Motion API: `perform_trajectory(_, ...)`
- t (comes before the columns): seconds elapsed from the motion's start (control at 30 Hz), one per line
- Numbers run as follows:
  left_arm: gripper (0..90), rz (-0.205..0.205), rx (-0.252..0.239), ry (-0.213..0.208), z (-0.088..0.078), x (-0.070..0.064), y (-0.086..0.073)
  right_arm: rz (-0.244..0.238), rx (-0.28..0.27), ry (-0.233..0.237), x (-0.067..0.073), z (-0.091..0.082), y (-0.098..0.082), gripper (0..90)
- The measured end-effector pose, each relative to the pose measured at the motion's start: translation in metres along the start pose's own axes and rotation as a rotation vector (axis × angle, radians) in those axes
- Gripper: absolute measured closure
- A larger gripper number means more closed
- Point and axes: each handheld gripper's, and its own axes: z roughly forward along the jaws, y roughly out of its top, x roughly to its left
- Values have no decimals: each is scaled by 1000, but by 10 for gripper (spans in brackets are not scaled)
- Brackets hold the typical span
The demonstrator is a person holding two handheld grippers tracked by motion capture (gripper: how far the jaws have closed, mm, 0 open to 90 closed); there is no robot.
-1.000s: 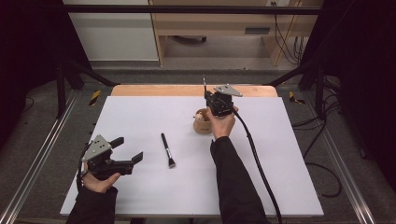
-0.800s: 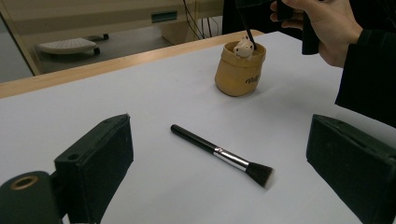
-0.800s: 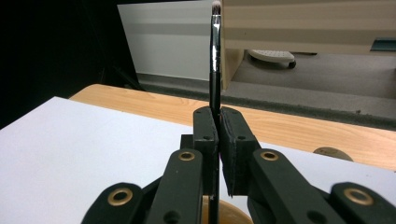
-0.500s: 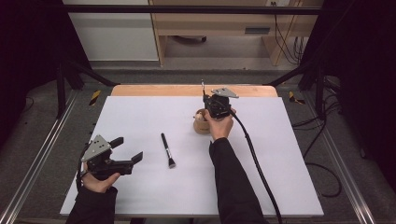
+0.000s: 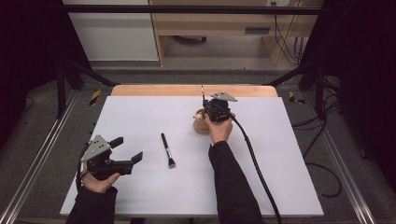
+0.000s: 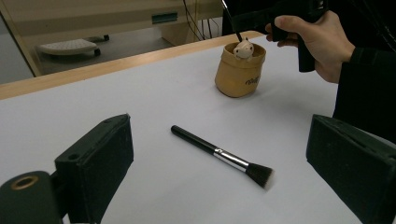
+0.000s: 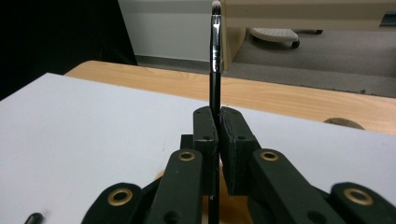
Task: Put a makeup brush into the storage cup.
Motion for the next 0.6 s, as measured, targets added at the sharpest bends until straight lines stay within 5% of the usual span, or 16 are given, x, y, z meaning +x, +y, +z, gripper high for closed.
perform_trajectory(0.6, 68, 2, 8, 2, 1, -1, 0, -16, 71, 13, -7, -6, -14, 857)
